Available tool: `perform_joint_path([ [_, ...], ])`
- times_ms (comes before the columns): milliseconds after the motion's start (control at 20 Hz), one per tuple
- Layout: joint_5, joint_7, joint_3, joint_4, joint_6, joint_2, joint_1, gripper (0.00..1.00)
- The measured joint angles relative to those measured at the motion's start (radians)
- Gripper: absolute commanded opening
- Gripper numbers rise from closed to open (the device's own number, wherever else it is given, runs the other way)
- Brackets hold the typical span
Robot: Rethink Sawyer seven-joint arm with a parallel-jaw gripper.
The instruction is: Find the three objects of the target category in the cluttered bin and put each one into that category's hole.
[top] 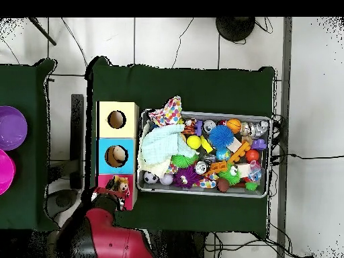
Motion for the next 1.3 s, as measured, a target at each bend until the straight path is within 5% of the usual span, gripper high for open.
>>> perform_joint_path([
  [1300, 0.003, 0.008, 0.141, 0.038, 0.000, 0.013, -0.027, 0.00],
])
